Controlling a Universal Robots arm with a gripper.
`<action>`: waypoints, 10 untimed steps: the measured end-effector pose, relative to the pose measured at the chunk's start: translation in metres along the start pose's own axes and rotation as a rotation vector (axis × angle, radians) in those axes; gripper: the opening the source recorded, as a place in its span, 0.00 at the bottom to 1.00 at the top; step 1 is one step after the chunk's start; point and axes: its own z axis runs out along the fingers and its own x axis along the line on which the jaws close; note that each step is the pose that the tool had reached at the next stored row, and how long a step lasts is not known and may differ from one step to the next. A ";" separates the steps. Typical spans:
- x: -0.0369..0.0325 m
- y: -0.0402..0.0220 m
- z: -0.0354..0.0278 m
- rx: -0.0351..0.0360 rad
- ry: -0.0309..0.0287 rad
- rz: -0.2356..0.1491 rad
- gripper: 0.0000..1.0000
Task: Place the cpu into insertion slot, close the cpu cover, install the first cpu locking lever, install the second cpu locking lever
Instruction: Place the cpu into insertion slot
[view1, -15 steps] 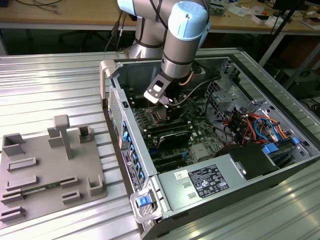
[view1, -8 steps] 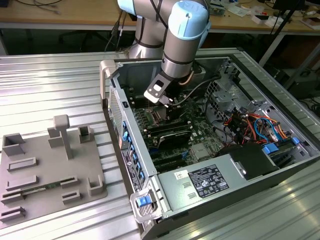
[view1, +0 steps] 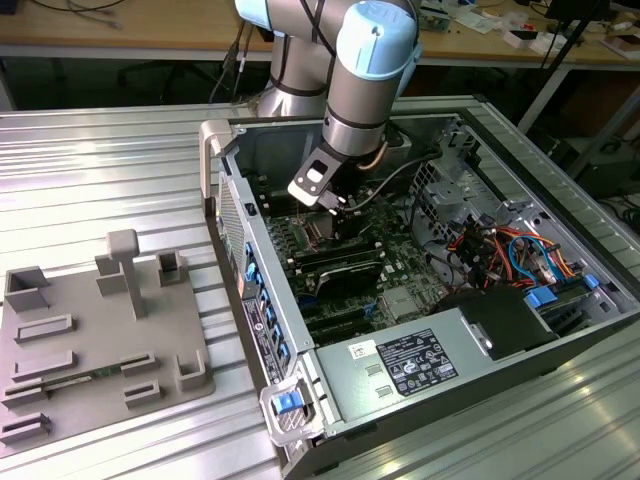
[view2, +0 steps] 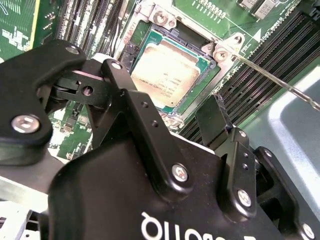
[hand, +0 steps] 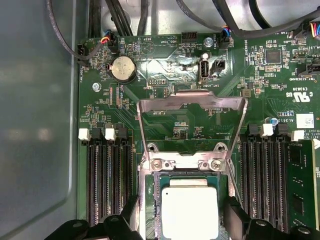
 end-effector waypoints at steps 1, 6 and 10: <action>-0.0001 -0.0007 -0.0001 0.0001 0.0000 0.000 0.76; 0.0000 -0.0042 -0.0001 -0.0001 0.0002 0.000 0.76; 0.0012 -0.0043 0.0002 -0.0001 0.0009 0.000 0.76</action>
